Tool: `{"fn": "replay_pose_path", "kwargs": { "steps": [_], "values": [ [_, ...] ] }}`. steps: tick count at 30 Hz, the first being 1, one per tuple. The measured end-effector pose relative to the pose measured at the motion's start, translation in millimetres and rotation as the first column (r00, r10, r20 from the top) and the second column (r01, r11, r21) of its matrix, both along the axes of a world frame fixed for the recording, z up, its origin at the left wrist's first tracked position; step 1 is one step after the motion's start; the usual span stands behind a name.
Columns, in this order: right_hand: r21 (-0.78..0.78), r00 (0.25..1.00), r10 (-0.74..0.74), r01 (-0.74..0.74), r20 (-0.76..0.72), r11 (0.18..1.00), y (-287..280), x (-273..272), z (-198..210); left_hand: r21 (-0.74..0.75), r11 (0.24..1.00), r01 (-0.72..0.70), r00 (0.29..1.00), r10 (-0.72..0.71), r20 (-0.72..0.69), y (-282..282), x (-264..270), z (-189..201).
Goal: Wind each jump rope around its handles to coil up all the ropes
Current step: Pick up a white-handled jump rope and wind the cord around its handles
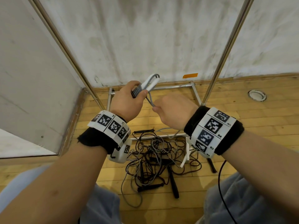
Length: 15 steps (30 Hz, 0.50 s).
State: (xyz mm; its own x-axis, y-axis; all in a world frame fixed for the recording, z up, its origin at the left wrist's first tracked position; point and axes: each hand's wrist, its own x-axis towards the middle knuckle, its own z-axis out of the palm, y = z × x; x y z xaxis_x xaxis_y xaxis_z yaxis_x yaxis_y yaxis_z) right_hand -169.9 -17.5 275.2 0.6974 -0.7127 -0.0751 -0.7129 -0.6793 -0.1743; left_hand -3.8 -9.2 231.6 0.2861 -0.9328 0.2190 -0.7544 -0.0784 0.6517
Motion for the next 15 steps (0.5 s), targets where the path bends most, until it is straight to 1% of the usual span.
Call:
{"fn": "replay_pose_path", "kwargs": {
  "steps": [1, 2, 3, 5, 7, 9, 11, 13, 15],
  "values": [
    [-0.001, 1.0, 0.021, -0.021, -0.017, 1.0, 0.3, -0.8, 1.1, 0.018, 1.0, 0.017, 0.998, -0.016, -0.058, 1.0, -1.3, 1.2],
    [0.003, 0.999, 0.04, -0.04, -0.019, 0.999, 0.0, -1.8, 2.0, 0.03, 0.999, 0.044, 0.997, -0.042, -0.069, 2.2, -2.2, 1.7],
    [0.01, 0.999, 0.054, -0.054, -0.007, 0.998, -0.5, -3.5, 3.1, 0.04, 0.996, 0.081, 0.997, -0.08, -0.023, 3.8, -2.8, 2.1],
    [0.027, 0.997, 0.056, -0.057, 0.053, 0.998, -3.5, -8.4, 6.0, 0.072, 0.986, 0.147, 0.98, -0.155, 0.125, 7.6, -3.8, 3.8],
    [0.029, 0.989, 0.019, -0.024, 0.145, 0.999, -9.8, -15.1, 8.5, 0.153, 0.967, 0.202, 0.951, -0.231, 0.205, 11.2, -5.4, 7.3],
    [0.001, 0.974, -0.021, 0.021, 0.224, 1.0, -15.7, -21.0, 9.1, 0.244, 0.932, 0.267, 0.922, -0.321, 0.215, 15.2, -9.2, 10.5],
    [-0.012, 0.963, -0.053, 0.058, 0.264, 0.998, -19.7, -24.1, 6.1, 0.305, 0.891, 0.336, 0.888, -0.408, 0.211, 19.1, -15.7, 12.1],
    [-0.002, 0.959, -0.075, 0.079, 0.273, 0.997, -21.1, -24.7, 1.5, 0.331, 0.86, 0.388, 0.854, -0.47, 0.221, 21.9, -22.2, 12.7],
    [-0.005, 0.955, -0.083, 0.088, 0.283, 0.996, -21.8, -24.1, -1.9, 0.316, 0.852, 0.418, 0.842, -0.494, 0.218, 23.1, -25.3, 15.6]
  ]
}}
